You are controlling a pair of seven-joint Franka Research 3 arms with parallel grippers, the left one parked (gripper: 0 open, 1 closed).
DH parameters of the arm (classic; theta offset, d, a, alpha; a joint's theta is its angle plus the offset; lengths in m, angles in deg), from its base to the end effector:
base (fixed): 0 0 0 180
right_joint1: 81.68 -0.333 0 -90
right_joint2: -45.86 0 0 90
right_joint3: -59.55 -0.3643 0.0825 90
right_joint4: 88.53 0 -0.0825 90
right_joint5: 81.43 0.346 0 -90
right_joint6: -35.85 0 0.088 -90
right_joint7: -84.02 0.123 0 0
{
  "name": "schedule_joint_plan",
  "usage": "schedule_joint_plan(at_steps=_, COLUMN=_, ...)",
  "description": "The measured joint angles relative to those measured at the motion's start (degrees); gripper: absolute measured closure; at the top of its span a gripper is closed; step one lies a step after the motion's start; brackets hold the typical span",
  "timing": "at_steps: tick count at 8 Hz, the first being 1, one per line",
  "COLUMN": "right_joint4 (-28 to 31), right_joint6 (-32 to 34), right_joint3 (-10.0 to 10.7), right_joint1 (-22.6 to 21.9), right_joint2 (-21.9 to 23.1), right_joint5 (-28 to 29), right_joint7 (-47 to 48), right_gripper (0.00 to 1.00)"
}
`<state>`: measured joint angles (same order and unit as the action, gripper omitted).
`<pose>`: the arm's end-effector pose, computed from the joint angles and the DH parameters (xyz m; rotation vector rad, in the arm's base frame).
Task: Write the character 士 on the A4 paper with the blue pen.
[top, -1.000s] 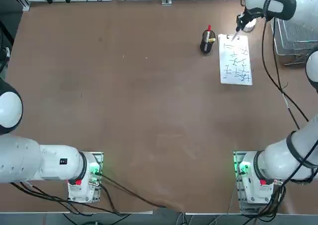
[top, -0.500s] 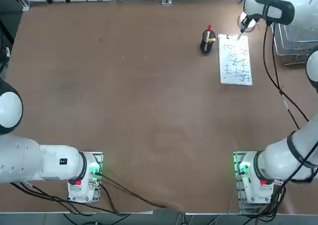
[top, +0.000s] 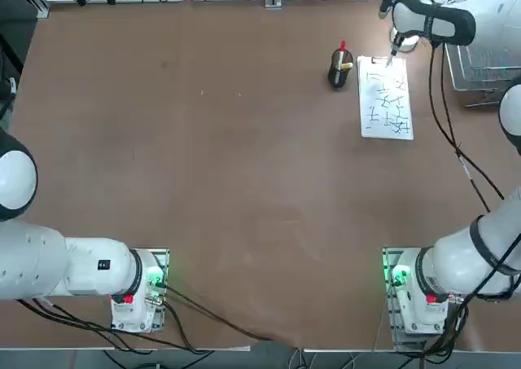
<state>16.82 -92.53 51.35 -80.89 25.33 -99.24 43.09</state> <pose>0.6253 0.0597 0.3933 2.5626 1.4354 -0.0133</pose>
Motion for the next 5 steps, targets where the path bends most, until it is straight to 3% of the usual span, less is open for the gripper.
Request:
schedule_joint_plan(at_steps=2, right_joint4=0.42, right_joint6=-2.24, right_joint3=-0.55, right_joint1=-0.27, right_joint2=-0.01, right_joint5=-3.89, right_joint7=-2.16, right_gripper=0.81)
schedule_joint_plan(at_steps=5, right_joint4=3.3, right_joint6=-9.11, right_joint3=-0.55, right_joint1=-0.25, right_joint2=-0.46, right_joint5=-5.04, right_joint7=-4.55, right_gripper=0.81)
